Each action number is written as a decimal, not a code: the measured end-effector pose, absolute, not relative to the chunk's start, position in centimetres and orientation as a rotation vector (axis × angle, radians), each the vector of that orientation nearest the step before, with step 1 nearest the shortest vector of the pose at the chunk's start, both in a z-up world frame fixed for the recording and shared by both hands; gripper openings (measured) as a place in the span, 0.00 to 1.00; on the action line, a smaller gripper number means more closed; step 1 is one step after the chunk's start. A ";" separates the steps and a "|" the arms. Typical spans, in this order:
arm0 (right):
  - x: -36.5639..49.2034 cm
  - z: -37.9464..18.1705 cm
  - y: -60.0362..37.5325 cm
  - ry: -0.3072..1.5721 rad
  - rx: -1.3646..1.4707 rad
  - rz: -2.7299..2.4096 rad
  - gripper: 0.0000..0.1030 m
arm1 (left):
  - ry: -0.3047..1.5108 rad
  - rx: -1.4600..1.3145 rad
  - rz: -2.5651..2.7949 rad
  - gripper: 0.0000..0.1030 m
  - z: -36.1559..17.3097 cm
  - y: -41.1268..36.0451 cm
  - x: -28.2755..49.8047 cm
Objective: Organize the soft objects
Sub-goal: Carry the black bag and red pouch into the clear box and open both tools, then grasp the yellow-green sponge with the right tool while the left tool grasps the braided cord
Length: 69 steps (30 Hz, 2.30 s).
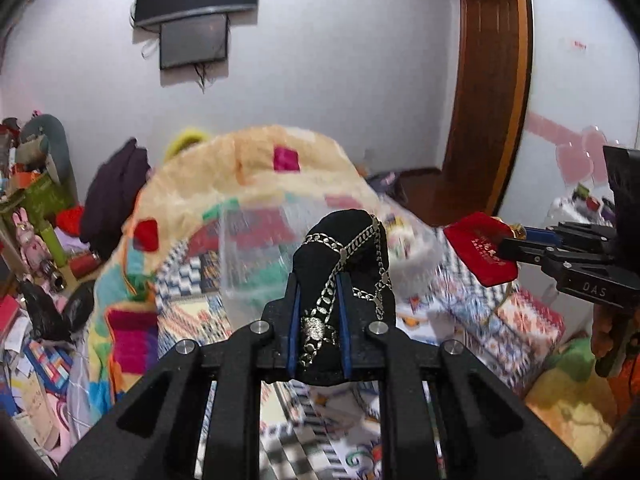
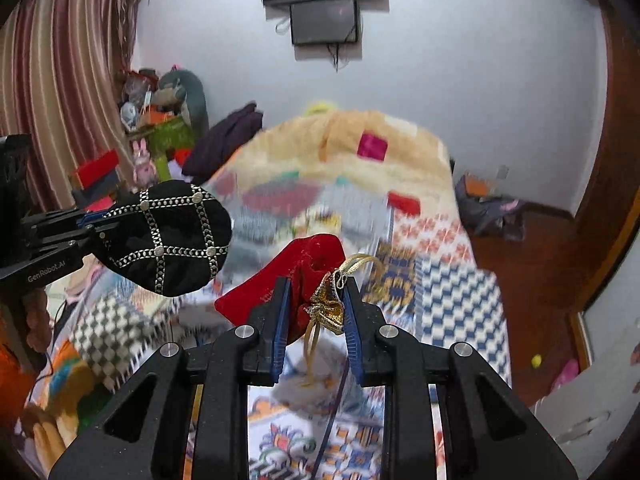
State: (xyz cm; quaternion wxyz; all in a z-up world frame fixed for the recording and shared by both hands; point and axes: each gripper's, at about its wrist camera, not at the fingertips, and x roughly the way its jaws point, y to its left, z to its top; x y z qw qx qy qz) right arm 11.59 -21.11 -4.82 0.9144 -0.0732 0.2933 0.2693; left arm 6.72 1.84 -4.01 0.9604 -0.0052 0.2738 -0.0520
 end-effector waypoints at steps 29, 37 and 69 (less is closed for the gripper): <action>20.6 -7.2 -13.0 0.604 -0.240 0.606 0.22 | 0.671 -0.077 -0.065 0.15 -8.7 5.3 19.2; 21.1 -8.8 -12.7 0.668 -0.286 0.581 0.33 | 0.726 -0.067 -0.054 0.23 -10.2 4.4 20.3; 8.2 -5.6 -17.0 0.641 -0.160 0.699 0.88 | 0.629 -0.014 -0.028 0.96 -5.2 2.4 4.8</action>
